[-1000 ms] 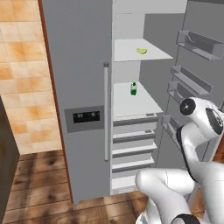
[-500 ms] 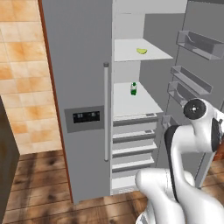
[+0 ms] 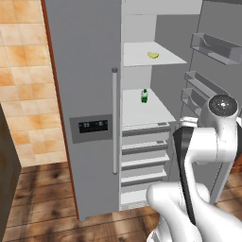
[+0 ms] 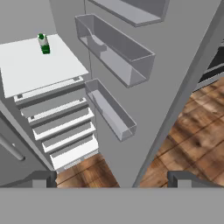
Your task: Take the lemon wedge from the fridge and place it on the plate with fish on the dining counter.
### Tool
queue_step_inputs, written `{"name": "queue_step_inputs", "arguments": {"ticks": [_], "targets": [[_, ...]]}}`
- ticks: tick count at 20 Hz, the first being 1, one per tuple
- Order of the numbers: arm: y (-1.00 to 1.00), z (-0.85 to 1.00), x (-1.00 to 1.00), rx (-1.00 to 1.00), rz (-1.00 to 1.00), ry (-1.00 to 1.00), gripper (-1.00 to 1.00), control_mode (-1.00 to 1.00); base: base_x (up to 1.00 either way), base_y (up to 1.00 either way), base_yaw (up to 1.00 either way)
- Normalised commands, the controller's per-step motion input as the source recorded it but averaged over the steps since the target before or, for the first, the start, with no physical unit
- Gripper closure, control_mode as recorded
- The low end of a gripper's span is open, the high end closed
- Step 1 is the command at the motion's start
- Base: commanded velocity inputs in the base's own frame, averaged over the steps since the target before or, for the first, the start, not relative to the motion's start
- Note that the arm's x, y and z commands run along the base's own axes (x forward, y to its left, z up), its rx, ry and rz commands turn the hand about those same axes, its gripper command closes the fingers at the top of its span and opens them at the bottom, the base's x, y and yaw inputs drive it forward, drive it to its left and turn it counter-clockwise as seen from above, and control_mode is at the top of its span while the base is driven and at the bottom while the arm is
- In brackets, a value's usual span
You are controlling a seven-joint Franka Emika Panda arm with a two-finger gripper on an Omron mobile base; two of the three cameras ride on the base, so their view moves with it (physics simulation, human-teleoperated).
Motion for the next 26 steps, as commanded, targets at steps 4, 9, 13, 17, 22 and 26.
{"name": "queue_step_inputs", "arguments": {"ticks": [4, 9, 13, 17, 22, 26], "targets": [[0.48, 0.0, 0.0, 0.13, 0.17, -0.34, -1.0, -1.0, 0.0, 0.0, 0.0], [0.06, 0.0, 0.0, 0.03, 0.03, -0.1, -1.0, -1.0, 0.0, 0.0, 0.0], [0.0, 0.0, 0.0, 0.0, 0.0, 0.0, -1.0, -1.0, 0.0, 0.0, 0.0], [0.0, 0.0, 0.03, 0.0, 0.0, 0.0, -1.0, -1.0, 0.0, 0.0, 0.0], [0.0, 0.0, 0.0, 0.0, 0.0, 0.0, -1.0, -1.0, 0.0, 0.0, 0.0], [0.0, 0.0, 0.04, 0.0, 0.0, 0.0, -1.0, 1.0, 0.36, -0.04, 0.0]]}}
